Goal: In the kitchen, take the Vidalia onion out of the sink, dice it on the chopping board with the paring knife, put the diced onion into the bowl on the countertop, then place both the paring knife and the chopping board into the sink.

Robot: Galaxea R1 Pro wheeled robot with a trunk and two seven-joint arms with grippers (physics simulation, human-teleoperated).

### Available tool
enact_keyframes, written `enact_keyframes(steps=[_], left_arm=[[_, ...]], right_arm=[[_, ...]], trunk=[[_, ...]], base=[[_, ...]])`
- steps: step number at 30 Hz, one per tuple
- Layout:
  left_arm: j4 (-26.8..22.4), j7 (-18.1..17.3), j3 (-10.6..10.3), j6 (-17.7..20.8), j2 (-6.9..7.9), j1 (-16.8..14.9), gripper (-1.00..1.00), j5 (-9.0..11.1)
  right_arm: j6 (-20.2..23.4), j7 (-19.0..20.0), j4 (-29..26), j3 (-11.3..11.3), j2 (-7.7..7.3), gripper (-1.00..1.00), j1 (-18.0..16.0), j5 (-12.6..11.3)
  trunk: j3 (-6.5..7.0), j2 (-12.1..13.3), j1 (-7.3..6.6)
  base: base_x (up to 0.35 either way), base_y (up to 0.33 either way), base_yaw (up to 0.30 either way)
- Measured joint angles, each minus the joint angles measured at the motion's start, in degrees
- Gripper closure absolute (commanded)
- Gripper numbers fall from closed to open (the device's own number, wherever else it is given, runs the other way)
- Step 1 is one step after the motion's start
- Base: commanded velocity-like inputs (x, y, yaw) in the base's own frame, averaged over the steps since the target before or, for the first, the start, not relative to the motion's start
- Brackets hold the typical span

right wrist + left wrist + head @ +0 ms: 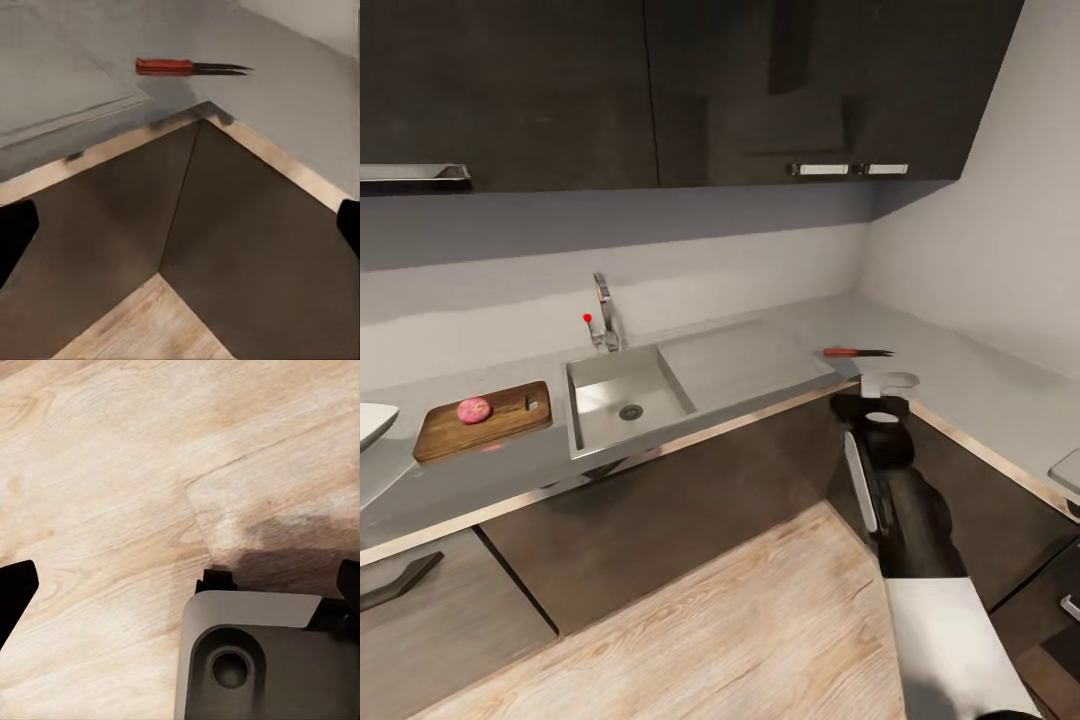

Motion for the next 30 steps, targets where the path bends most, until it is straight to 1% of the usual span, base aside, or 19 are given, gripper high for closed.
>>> enact_keyframes(steps=[3, 6, 7, 9, 12, 14, 18, 21, 22, 23, 27, 30], left_arm=[[0.0, 0.1, 0.0, 0.1, 0.0, 0.0, -1.0, 0.0], [0.0, 0.2, 0.0, 0.4, 0.0, 0.0, -1.0, 0.0], [0.0, 0.3, 0.0, 0.8, 0.0, 0.0, -1.0, 0.0], [0.0, 0.3, 0.0, 3.2, 0.0, 0.0, -1.0, 0.0], [0.0, 0.2, 0.0, 6.7, 0.0, 0.0, -1.0, -0.1], [0.0, 0.2, 0.0, 8.1, 0.0, 0.0, -1.0, -0.1], [0.0, 0.2, 0.0, 9.0, 0.0, 0.0, -1.0, -0.1], [-0.1, 0.2, 0.0, 9.1, -0.01, 0.0, -1.0, -0.1], [0.0, 0.2, 0.0, 9.2, 0.0, 0.0, -1.0, -0.1], [0.0, 0.2, 0.0, 9.2, 0.0, 0.0, -1.0, -0.1], [0.0, 0.2, 0.0, 10.6, -0.01, 0.0, -1.0, -0.1], [0.0, 0.1, 0.0, 11.7, -0.02, 0.0, -1.0, -0.1]], right_arm=[[4.5, 0.0, 2.8, 0.1, 1.13, -1.0, -10.7, 0.0], [5.8, -0.1, 9.8, 0.0, 1.57, -1.0, -20.5, 0.1], [5.9, -0.1, 11.3, 0.0, 1.59, -1.0, -21.9, 0.1], [5.8, -0.3, 16.7, 0.0, 1.63, -1.0, -25.8, 0.0], [4.6, -0.4, 21.3, -0.2, 1.67, -1.0, -27.9, 0.0], [3.8, -0.5, 22.7, -0.3, 1.73, -1.0, -28.5, -0.1], [3.4, -0.6, 23.6, -0.3, 2.23, -1.0, -28.8, 0.0], [3.4, -0.6, 23.7, -0.8, 2.16, -1.0, -28.7, 0.0], [3.4, -0.7, 23.7, -1.8, 2.11, -1.0, -28.7, 0.0], [3.4, -0.7, 23.7, -2.4, 2.11, -1.0, -28.7, 0.0], [3.2, -0.6, 24.3, -7.1, 2.1, -1.0, -28.6, 0.0], [3.1, -0.7, 25.1, -9.8, 2.05, -1.0, -28.5, 0.0]], trunk=[[0.0, 0.0, 0.0], [0.0, 0.0, -0.01], [0.0, 0.0, -0.01], [0.0, 0.0, -0.01], [-0.01, 0.0, -0.01], [-0.01, 0.0, -0.02], [-0.01, 0.0, -0.03], [-0.01, 0.0, -0.03], [-0.01, 0.0, -0.03], [-0.01, 0.0, -0.03], [-0.01, 0.0, -0.03], [-0.01, 0.0, -0.03]], base=[[0.006, 0.0, 0.0], [0.057, 0.0, 0.0], [0.098, 0.0, 0.0], [0.132, 0.0, 0.0], [0.16, 0.0, 0.0], [0.21, 0.0, 0.0], [0.277, 0.0, 0.0], [0.313, 0.0, 0.0], [0.318, 0.0, 0.0], [0.319, 0.0, 0.0], [0.32, 0.0, 0.0], [0.321, 0.0, 0.0]])
